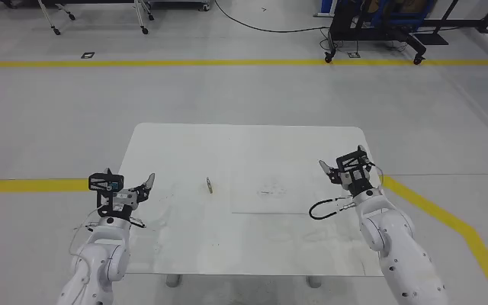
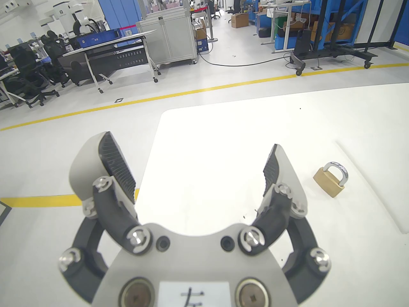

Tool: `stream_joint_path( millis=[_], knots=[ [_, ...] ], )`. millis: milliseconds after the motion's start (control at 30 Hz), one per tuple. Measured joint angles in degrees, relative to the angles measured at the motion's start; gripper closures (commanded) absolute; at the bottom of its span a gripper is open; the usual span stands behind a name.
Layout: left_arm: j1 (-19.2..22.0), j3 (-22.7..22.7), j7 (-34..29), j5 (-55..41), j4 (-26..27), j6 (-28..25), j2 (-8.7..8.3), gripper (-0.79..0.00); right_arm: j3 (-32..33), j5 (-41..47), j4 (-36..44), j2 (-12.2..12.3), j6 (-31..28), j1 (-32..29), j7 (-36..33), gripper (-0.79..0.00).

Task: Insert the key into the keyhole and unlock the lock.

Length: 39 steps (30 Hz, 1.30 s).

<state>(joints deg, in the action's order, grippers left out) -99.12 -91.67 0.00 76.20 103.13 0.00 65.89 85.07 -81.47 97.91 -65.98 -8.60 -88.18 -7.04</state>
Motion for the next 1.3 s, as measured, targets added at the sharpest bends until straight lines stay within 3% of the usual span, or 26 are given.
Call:
stream_joint_path(
  millis=[267, 433, 500, 667, 733, 800, 867, 967, 1300],
  knots=[
    [0.0, 0.0, 0.0, 0.0, 0.0, 0.0, 0.00, -0.785, -7.6, -2.3, -7.2, -0.4, -13.2, 11.5, -3.2, -0.785],
    [0.0, 0.0, 0.0, 0.0, 0.0, 0.0, 0.00, -0.785, -15.5, -3.9, -12.3, -1.3, -21.1, 17.9, -4.5, -0.782],
    [0.0, 0.0, 0.0, 0.0, 0.0, 0.0, 0.00, -0.785, -18.9, -3.6, -15.2, -1.8, -25.2, 20.7, -3.8, -0.665],
    [0.0, 0.0, 0.0, 0.0, 0.0, 0.0, 0.00, -0.785, -24.7, -6.1, -21.4, -2.3, -37.4, 25.8, 1.0, -0.727],
    [0.0, 0.0, 0.0, 0.0, 0.0, 0.0, 0.00, -0.785, -26.8, -8.5, -24.1, -2.4, -40.9, 27.6, 1.9, -0.659],
    [0.0, 0.0, 0.0, 0.0, 0.0, 0.0, 0.00, -0.785, -28.9, -10.7, -26.2, -2.7, -42.1, 29.0, 2.2, -0.653],
    [0.0, 0.0, 0.0, 0.0, 0.0, 0.0, 0.00, -0.785, -30.2, -12.1, -27.7, -2.9, -42.1, 30.0, 2.6, -0.493],
    [0.0, 0.0, 0.0, 0.0, 0.0, 0.0, 0.00, -0.785, -31.8, -14.3, -29.7, -3.3, -40.7, 31.2, 2.2, -0.382],
    [0.0, 0.0, 0.0, 0.0, 0.0, 0.0, 0.00, -0.785, -34.3, -14.9, -35.7, -3.9, -42.3, 34.4, 4.6, -0.191]
  ],
)
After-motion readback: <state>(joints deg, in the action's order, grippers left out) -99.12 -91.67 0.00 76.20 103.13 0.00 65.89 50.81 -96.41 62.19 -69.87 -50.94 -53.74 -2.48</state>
